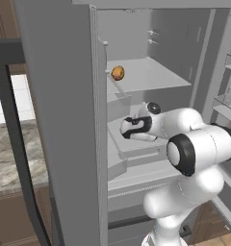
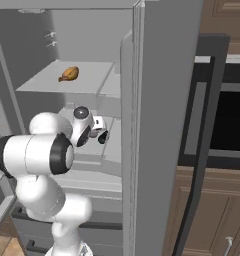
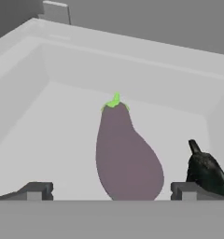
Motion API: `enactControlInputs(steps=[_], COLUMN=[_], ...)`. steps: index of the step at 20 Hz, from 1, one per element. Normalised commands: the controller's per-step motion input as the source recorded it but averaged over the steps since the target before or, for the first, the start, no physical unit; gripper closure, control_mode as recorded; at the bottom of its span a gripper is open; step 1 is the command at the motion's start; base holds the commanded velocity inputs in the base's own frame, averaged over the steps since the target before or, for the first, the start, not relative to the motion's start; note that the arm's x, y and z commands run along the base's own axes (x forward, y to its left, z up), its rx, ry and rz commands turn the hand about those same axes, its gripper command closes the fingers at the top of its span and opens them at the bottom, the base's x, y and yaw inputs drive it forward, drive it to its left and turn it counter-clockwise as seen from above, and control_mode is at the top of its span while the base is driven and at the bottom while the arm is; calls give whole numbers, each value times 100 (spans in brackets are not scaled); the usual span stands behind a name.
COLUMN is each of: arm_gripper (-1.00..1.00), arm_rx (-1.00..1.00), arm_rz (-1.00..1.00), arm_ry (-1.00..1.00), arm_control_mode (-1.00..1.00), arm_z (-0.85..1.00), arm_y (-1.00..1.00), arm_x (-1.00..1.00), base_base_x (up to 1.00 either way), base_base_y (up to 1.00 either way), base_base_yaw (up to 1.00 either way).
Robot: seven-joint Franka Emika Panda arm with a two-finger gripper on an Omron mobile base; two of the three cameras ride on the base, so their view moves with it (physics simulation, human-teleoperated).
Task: Place one eggplant and one chicken drumstick in each tupperware on the nearby counter, to pack two identical lunches.
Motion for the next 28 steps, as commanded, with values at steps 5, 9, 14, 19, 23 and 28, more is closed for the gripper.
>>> enactControlInputs(steps=[5,9,14,19,23,28], arm_gripper=[-100,-100,-100,100,100,100], arm_rx=[-1,0,-1,-6,-1,0], arm_rz=[0,0,0,0,0,0], arm_ry=[0,0,0,0,0,0], arm_control_mode=[-100,-100,-100,-100,-100,-100], arm_z=[-29,-29,-29,-56,-13,-3], arm_y=[10,0,0,1,4,0], arm_x=[33,18,20,13,11,-60], base_base_x=[0,0,0,0,0,0], base_base_y=[0,0,0,0,0,0], base_base_yaw=[0,0,0,0,0,0])
